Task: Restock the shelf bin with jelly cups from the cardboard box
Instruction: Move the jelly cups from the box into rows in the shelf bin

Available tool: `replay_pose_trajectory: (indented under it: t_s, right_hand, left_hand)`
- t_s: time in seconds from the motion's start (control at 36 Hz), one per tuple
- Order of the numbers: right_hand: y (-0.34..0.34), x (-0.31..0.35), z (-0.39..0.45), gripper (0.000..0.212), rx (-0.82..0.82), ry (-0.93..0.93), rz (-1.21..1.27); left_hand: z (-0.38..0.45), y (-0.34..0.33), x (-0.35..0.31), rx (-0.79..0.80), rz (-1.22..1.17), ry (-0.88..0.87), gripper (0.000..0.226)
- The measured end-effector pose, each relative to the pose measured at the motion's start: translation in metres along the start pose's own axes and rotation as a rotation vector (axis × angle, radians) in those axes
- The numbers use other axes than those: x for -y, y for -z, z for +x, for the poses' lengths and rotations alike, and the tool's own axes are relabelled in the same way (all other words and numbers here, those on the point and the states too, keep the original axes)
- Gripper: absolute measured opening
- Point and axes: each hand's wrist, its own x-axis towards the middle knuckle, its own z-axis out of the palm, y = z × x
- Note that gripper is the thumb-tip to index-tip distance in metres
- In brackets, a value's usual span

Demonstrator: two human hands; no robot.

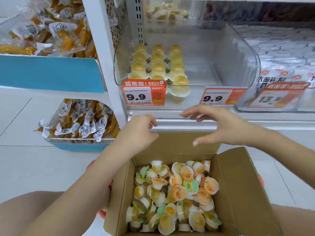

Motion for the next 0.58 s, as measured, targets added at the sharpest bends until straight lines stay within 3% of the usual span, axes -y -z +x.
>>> replay_pose_trajectory:
  t_s: [0.08, 0.14, 0.22, 0.31, 0.42, 0.58]
  right_hand:
    - [-0.046, -0.037, -0.014, 0.071, 0.204, -0.148, -0.003]
    - [-0.076, -0.065, -0.021, 0.069, 0.306, -0.253, -0.024]
    - [-0.118, -0.102, -0.029, 0.068, 0.408, -0.362, -0.067]
    - [-0.157, -0.129, -0.035, 0.068, 0.463, -0.402, -0.089]
    - [-0.201, -0.151, -0.03, 0.07, 0.426, -0.417, -0.045]
    - [-0.242, -0.164, 0.007, 0.068, 0.197, -0.466, -0.068]
  left_hand:
    - [-0.008, -0.047, 0.032, 0.076, -0.009, 0.055, 0.025]
    - [-0.015, -0.082, 0.063, 0.237, 0.081, 0.106, 0.027]
    - [-0.027, -0.127, 0.108, 0.503, 0.209, 0.155, 0.038]
    - [-0.037, -0.16, 0.139, 0.601, 0.211, 0.184, 0.043]
    - [-0.034, -0.199, 0.153, 0.545, 0.09, 0.238, 0.031]
    - [-0.018, -0.254, 0.164, 0.274, -0.185, 0.485, 0.009]
